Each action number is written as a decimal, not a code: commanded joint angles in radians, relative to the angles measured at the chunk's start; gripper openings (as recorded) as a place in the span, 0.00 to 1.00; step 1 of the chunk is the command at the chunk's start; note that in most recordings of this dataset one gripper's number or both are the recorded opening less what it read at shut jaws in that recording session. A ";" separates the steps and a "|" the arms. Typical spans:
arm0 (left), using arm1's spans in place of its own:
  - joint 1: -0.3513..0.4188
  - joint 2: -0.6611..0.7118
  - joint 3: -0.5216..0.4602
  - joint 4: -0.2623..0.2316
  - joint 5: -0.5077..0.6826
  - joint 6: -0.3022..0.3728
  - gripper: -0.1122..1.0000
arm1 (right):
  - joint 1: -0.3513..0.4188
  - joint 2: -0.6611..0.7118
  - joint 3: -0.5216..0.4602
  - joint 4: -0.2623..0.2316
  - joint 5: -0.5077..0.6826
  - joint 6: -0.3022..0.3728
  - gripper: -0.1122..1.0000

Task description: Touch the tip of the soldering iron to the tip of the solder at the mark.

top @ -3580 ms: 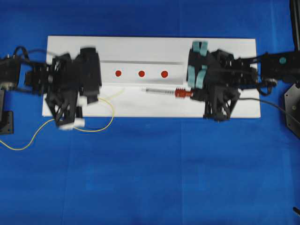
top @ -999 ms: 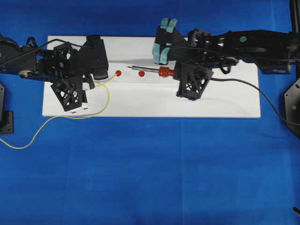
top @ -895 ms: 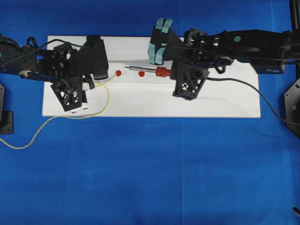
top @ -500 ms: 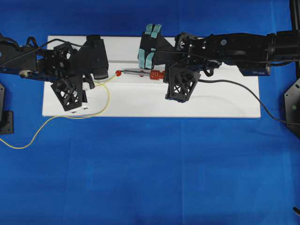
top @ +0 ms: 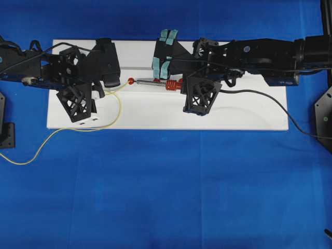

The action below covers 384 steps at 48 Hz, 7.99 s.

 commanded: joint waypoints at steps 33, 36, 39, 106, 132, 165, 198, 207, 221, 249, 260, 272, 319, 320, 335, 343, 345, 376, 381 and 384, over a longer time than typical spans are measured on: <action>0.002 0.005 -0.043 0.000 0.041 0.003 0.12 | 0.000 -0.003 -0.048 -0.002 0.037 0.000 0.16; 0.000 0.005 -0.044 0.000 0.041 0.003 0.12 | 0.000 -0.003 -0.049 -0.002 0.038 0.000 0.16; 0.000 0.005 -0.046 -0.002 0.043 0.003 0.12 | 0.000 -0.003 -0.048 -0.003 0.037 0.002 0.16; 0.000 0.023 -0.080 0.000 0.087 0.011 0.12 | 0.000 -0.003 -0.048 -0.003 0.037 0.003 0.16; 0.002 -0.009 -0.100 0.000 0.161 0.017 0.12 | 0.000 -0.003 -0.048 -0.002 0.049 0.003 0.16; -0.011 -0.199 -0.095 0.000 0.313 0.011 0.12 | 0.000 -0.003 -0.048 -0.003 0.052 0.005 0.16; -0.014 -0.204 -0.089 0.000 0.301 0.000 0.12 | 0.000 -0.282 0.166 -0.011 0.061 0.040 0.16; -0.014 -0.196 -0.097 0.000 0.299 0.000 0.12 | 0.000 -0.291 0.176 -0.012 0.077 0.052 0.16; -0.032 -0.135 -0.166 -0.002 0.293 0.009 0.12 | 0.000 -0.291 0.176 -0.021 0.078 0.051 0.16; -0.037 0.152 -0.339 0.005 0.224 0.058 0.12 | 0.000 -0.291 0.183 -0.021 0.077 0.054 0.16; -0.020 0.178 -0.337 0.005 0.178 0.060 0.12 | 0.000 -0.291 0.186 -0.021 0.077 0.054 0.16; -0.011 0.190 -0.339 0.003 0.175 0.063 0.12 | 0.000 -0.285 0.196 -0.023 0.064 0.052 0.16; -0.020 0.210 -0.334 0.002 0.186 0.057 0.12 | 0.000 -0.187 0.146 -0.038 0.069 0.049 0.16; -0.020 0.210 -0.336 0.003 0.186 0.057 0.12 | 0.000 -0.184 0.144 -0.038 0.069 0.048 0.16; -0.020 0.210 -0.337 0.002 0.189 0.061 0.12 | 0.000 -0.161 0.140 -0.038 0.069 0.048 0.16; -0.020 0.212 -0.337 0.002 0.190 0.063 0.12 | 0.000 -0.156 0.135 -0.038 0.069 0.048 0.16; -0.020 0.212 -0.337 0.002 0.190 0.063 0.12 | 0.000 -0.152 0.133 -0.038 0.067 0.048 0.16; -0.020 0.212 -0.339 0.002 0.198 0.064 0.12 | 0.000 -0.141 0.124 -0.038 0.069 0.043 0.16; -0.020 0.212 -0.341 0.002 0.199 0.064 0.12 | 0.000 -0.141 0.124 -0.038 0.074 0.043 0.16; -0.020 0.212 -0.341 0.002 0.199 0.064 0.12 | 0.000 -0.140 0.124 -0.038 0.078 0.044 0.16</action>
